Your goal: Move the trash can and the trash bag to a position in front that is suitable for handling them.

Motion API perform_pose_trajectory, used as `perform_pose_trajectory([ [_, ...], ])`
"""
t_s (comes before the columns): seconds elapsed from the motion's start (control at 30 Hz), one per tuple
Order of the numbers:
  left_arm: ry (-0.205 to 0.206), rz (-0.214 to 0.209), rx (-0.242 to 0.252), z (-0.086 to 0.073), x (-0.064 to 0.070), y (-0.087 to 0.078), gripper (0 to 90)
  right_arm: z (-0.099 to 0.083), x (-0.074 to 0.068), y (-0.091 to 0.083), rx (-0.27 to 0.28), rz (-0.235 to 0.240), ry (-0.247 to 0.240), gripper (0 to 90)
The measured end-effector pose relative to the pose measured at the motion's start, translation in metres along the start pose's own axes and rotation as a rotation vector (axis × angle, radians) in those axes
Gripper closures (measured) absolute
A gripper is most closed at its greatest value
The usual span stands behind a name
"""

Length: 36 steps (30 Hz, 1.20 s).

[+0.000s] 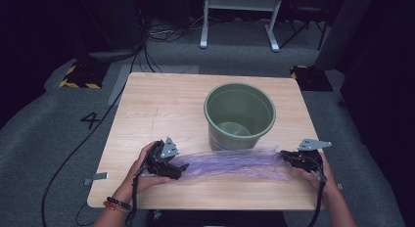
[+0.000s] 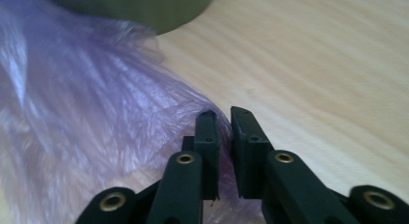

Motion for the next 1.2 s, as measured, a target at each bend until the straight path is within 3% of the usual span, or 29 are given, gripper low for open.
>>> perform_pose_trajectory([
  [0.03,0.007,-0.043,-0.016,-0.003,-0.001,0.008,19.6,0.002,0.006,0.0,0.007,-0.038,0.018,73.5],
  [0.07,0.007,-0.043,-0.016,-0.003,-0.001,0.008,23.1,0.002,0.006,0.0,0.007,-0.038,0.018,73.5],
  [0.1,0.017,-0.074,-0.025,-0.004,0.001,0.012,23.1,0.002,0.008,0.0,0.008,-0.059,0.032,73.6],
  [0.17,0.034,-0.104,-0.048,-0.005,0.003,0.019,26.0,0.003,0.012,-0.001,0.033,-0.057,0.046,68.9],
  [0.23,0.057,-0.142,-0.061,-0.005,0.006,0.024,33.7,0.004,0.016,-0.006,0.059,-0.066,0.101,44.3],
  [0.27,0.063,-0.158,-0.067,-0.005,0.008,0.027,33.7,0.004,0.016,-0.006,0.059,-0.066,0.101,44.3],
  [0.3,0.074,-0.164,-0.075,-0.005,0.009,0.029,40.9,0.003,0.018,-0.013,0.092,-0.073,0.127,33.6],
  [0.47,0.112,-0.181,-0.098,-0.003,0.014,0.034,51.3,0.006,0.019,-0.032,0.161,-0.09,0.138,26.1],
  [0.5,0.114,-0.183,-0.104,-0.002,0.014,0.035,55.3,0.008,0.019,-0.043,0.187,-0.097,0.132,24.9],
  [0.6,0.103,-0.178,-0.097,0.004,0.016,0.04,56.3,0.011,0.017,-0.052,0.214,-0.106,0.121,24.3],
  [0.67,0.1,-0.18,-0.089,0.009,0.018,0.045,55.4,0.017,0.01,-0.06,0.238,-0.104,0.1,24.3],
  [0.7,0.11,-0.185,-0.087,0.015,0.02,0.049,55.5,0.024,-0.003,-0.064,0.254,-0.087,0.056,24.3],
  [0.77,0.112,-0.191,-0.083,0.017,0.022,0.051,55.5,0.028,-0.011,-0.064,0.254,-0.077,0.033,24.3],
  [0.8,0.114,-0.192,-0.083,0.023,0.024,0.056,55.2,0.036,-0.028,-0.061,0.251,-0.037,-0.014,24.3],
  [0.83,0.114,-0.192,-0.083,0.023,0.024,0.056,55.1,0.036,-0.028,-0.061,0.251,-0.037,-0.014,24.3],
  [0.9,0.123,-0.201,-0.08,0.029,0.028,0.06,54.5,0.045,-0.053,-0.051,0.232,0.018,-0.076,24.2],
  [1.07,0.134,-0.221,-0.059,0.043,0.04,0.073,51.1,0.055,-0.093,-0.028,0.191,0.107,-0.164,23.8],
  [1.1,0.143,-0.224,-0.06,0.045,0.042,0.074,51.1,0.055,-0.093,-0.028,0.191,0.107,-0.164,23.8],
  [1.13,0.153,-0.229,-0.049,0.05,0.047,0.078,50.6,0.056,-0.105,-0.014,0.15,0.12,-0.202,23.7],
  [1.2,0.156,-0.231,-0.046,0.051,0.048,0.08,50.6,0.056,-0.11,-0.007,0.13,0.137,-0.21,23.7],
])
Point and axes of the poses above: each handheld gripper's, and its own axes: y roughly forward along the jaws, z roughly out of its top, x roughly to its right, the point moved 2 cm from there along y, roughly forward along the jaws, and after that the axes turned 6 degrees about -x, right-handed, at the moved point
